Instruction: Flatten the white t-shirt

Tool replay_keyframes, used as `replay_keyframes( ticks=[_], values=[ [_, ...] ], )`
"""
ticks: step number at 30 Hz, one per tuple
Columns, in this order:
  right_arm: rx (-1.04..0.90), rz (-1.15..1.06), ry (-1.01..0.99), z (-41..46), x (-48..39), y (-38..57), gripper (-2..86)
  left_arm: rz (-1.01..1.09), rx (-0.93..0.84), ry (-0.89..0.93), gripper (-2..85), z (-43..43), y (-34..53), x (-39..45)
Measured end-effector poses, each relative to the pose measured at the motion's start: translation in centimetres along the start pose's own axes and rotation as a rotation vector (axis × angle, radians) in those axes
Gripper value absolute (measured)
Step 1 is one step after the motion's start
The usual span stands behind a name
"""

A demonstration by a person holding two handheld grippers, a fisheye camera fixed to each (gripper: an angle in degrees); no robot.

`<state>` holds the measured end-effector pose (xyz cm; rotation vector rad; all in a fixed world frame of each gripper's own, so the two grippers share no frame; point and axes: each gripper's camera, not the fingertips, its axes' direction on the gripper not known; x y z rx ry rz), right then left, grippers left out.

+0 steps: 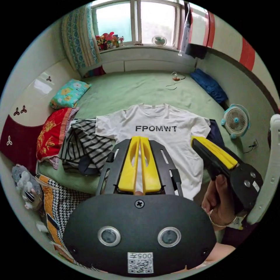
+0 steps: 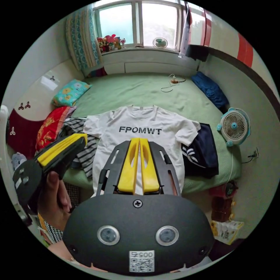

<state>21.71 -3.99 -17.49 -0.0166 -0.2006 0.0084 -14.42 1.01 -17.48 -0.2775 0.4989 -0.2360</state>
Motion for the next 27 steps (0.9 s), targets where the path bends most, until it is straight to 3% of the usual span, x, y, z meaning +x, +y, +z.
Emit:
replay_keyframes(
  ticks=[4, 7, 14, 20, 27],
  values=[
    [-0.216, 0.087, 0.000, 9.4, 0.5, -1.7, -1.0, -0.036, -0.134, -0.006, -0.7, 5.8, -3.0, 0.1],
    [-0.276, 0.112, 0.000, 12.7, 0.7, -3.3, -1.0, -0.049, -0.164, -0.012, -0.6, 8.7, -5.2, 0.5],
    [-0.218, 0.108, -0.049, 14.5, -0.5, -6.5, -1.0, 0.010, -0.170, 0.133, -0.2, 13.8, -9.9, 3.0],
    [-0.260, 0.098, 0.031, 17.0, -1.6, -8.6, -1.0, 0.031, -0.236, 0.033, -0.1, 17.3, -13.0, 5.7],
    [-0.255, 0.121, -0.030, 18.2, -2.3, -10.6, -1.0, 0.026, -0.214, 0.065, -0.2, 19.4, -15.5, 6.7]
  ],
)
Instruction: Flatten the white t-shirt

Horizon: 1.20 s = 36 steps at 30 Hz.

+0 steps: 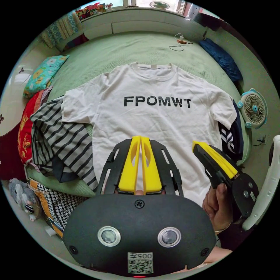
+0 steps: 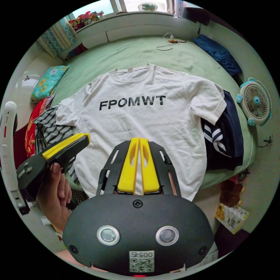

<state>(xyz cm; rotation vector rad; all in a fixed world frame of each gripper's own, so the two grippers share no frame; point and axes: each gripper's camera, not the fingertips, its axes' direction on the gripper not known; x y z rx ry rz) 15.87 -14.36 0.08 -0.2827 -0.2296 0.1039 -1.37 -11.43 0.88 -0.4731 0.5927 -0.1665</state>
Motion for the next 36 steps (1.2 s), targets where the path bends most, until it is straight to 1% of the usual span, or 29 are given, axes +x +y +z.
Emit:
replay_keyframes(
  ticks=[4, 9, 13, 17, 26, 32, 36],
  values=[
    [-0.002, -0.002, 0.019, 0.6, -1.1, -1.1, -0.9, -0.028, -0.008, -0.014, -0.2, 1.1, -1.3, -0.3],
    [-0.020, -0.011, 0.038, 1.9, -2.6, -2.5, -0.9, -0.020, -0.007, 0.046, -0.2, 2.4, -3.2, 0.0],
    [-0.028, -0.023, 0.069, 2.5, -3.7, -3.5, -0.9, -0.012, -0.007, 0.007, -0.2, 3.3, -4.4, 0.4],
    [-0.027, -0.016, 0.052, 2.7, -4.0, -4.1, -0.9, -0.015, -0.014, -0.028, -0.2, 4.3, -5.7, 0.7],
    [-0.033, -0.003, 0.048, 3.3, -4.5, -5.3, -1.0, -0.041, -0.028, -0.019, -0.2, 6.4, -7.6, 0.1],
    [-0.027, -0.002, 0.040, 3.3, -4.9, -5.4, -1.0, -0.046, -0.024, 0.021, -0.2, 7.2, -8.4, -0.4],
    [-0.029, -0.001, 0.040, 3.3, -5.1, -5.5, -1.0, -0.034, -0.042, -0.006, -0.2, 8.1, -8.9, -0.3]
  ],
)
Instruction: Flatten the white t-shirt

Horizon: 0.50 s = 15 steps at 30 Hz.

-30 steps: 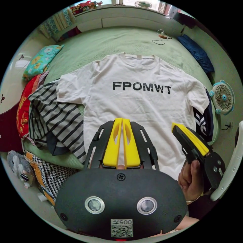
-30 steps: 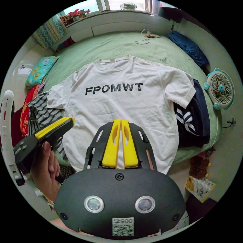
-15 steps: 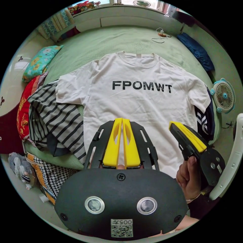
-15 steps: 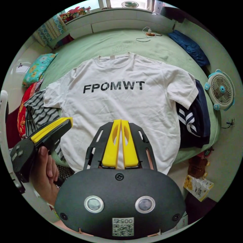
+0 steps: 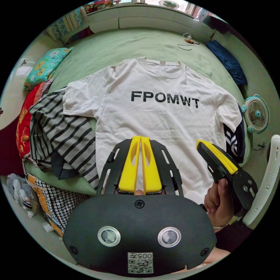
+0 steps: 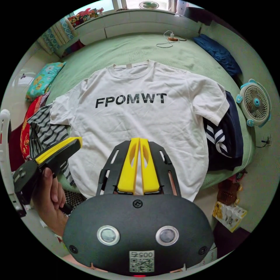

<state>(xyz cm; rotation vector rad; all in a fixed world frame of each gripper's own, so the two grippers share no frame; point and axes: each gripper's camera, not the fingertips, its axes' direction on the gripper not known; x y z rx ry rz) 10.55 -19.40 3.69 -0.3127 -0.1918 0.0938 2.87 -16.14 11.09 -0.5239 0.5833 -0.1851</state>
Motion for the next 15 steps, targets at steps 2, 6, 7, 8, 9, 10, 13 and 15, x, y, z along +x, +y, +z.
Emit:
replay_keyframes(
  ticks=[2, 6, 7, 8, 9, 10, 13, 15],
  values=[
    [-0.004, 0.002, 0.002, 0.0, -0.1, 0.0, -1.0, 0.008, -0.004, -0.011, -0.2, 0.3, -0.2, 0.1],
    [-0.004, 0.001, -0.002, -0.1, -0.3, 0.2, -1.0, 0.019, -0.009, -0.018, -0.2, 0.8, -0.4, 0.2],
    [-0.005, -0.002, -0.001, -0.1, -0.4, 0.3, -1.0, 0.020, -0.009, -0.017, -0.1, 0.8, -0.4, 0.2],
    [-0.005, -0.004, 0.000, -0.1, -0.5, 0.3, -1.0, 0.022, -0.009, -0.014, -0.1, 0.9, -0.4, 0.2],
    [-0.007, -0.006, 0.004, -0.1, -0.6, 0.5, -1.0, 0.026, -0.008, -0.010, -0.1, 1.0, -0.4, 0.2],
    [-0.010, -0.007, 0.010, -0.1, -0.6, 0.6, -1.0, 0.029, -0.008, -0.008, -0.1, 1.0, -0.4, 0.2],
    [-0.011, -0.005, 0.018, -0.3, -0.6, 0.9, -1.0, 0.037, -0.001, 0.002, -0.1, 1.1, -0.3, 0.2],
    [-0.006, 0.003, 0.017, -0.4, -0.5, 1.1, -1.0, 0.040, 0.006, 0.024, -0.1, 1.3, -0.5, 0.1]
  ],
)
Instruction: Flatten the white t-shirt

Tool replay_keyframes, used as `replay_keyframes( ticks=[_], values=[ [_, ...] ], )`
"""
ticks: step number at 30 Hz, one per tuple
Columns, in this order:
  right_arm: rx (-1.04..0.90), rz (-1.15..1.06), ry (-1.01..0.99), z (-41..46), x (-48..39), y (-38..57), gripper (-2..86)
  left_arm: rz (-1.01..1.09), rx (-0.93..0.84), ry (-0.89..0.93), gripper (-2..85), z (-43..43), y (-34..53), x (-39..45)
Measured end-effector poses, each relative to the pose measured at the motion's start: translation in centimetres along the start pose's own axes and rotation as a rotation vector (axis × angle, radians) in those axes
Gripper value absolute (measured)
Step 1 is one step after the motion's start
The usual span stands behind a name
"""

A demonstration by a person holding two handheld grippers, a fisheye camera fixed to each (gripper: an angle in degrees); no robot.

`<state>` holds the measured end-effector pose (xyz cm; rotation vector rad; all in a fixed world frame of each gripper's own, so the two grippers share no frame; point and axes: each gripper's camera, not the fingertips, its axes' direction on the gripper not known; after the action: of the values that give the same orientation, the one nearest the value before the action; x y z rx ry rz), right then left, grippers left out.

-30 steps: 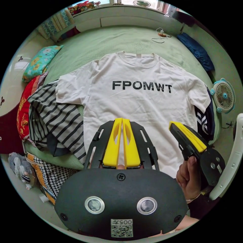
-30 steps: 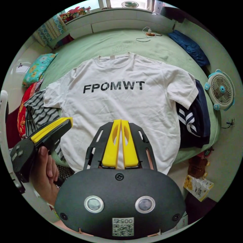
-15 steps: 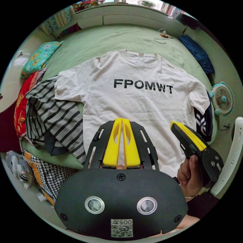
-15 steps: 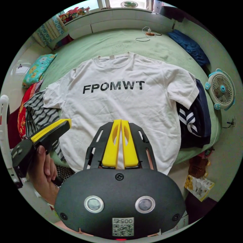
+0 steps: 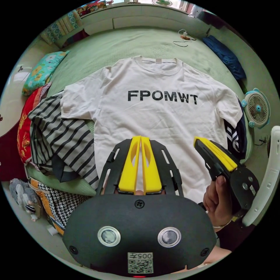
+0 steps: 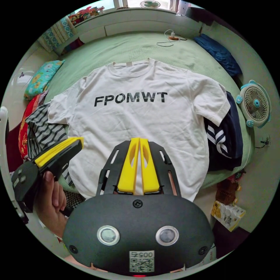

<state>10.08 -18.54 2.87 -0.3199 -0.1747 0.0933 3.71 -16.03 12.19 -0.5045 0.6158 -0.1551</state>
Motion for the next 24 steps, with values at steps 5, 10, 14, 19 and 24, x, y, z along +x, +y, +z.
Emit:
replay_keyframes(
  ticks=[5, 10, 14, 19, 24],
  values=[
    [0.071, 0.033, -0.012, 0.7, 0.7, 0.5, -1.0, -0.015, -0.038, 0.102, -0.1, 1.1, -0.7, -0.3],
    [0.140, 0.076, -0.030, 0.5, 2.1, 3.3, -1.2, -0.045, 0.045, 0.152, -0.1, -0.1, 0.2, -0.6],
    [0.169, 0.080, -0.134, -0.1, 2.5, 5.9, -1.2, -0.051, 0.080, 0.172, -0.1, -0.8, 1.5, -0.6],
    [0.172, 0.038, -0.058, -0.4, 1.3, 7.7, -1.2, -0.055, 0.078, 0.061, -0.1, -1.0, 2.7, -0.4],
    [0.146, 0.016, -0.053, -1.5, 1.0, 9.0, -1.3, -0.032, 0.074, 0.044, -0.1, -1.4, 3.8, 0.0]
  ],
)
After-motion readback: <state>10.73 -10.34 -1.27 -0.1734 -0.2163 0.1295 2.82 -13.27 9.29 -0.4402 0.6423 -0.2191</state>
